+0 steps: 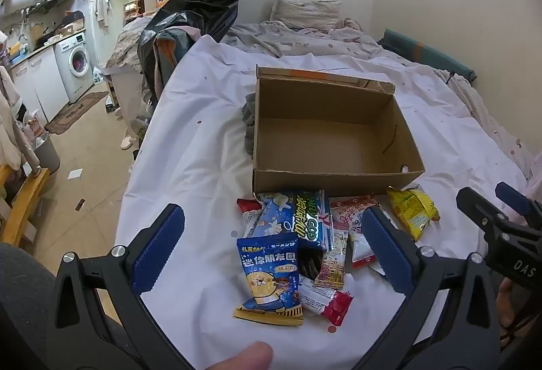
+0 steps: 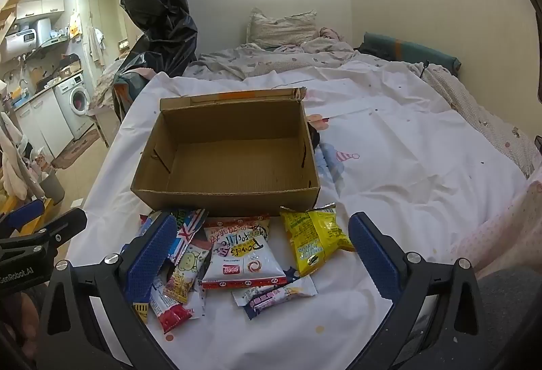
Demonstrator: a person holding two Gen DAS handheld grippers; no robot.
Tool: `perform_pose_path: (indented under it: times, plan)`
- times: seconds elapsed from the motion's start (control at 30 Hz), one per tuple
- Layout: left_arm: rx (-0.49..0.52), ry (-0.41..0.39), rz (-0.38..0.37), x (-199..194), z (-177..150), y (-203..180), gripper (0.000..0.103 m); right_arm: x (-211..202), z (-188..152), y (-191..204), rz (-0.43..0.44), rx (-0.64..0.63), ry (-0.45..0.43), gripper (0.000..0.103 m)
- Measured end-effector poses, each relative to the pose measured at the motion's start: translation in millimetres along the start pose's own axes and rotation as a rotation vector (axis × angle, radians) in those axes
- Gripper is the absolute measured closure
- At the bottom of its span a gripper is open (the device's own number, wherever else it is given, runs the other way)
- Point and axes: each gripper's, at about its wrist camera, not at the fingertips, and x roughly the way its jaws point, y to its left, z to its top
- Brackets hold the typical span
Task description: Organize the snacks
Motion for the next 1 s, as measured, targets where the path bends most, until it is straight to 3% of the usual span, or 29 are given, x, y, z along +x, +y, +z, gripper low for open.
perform_pose_path:
  times: [1.0]
  plan:
    - [0.004,-0.004,-0.024,-4.7,1.0,-2.1,0.000,-1.1,0.0,1.3,0.000,-0.002,-0.008,0.000]
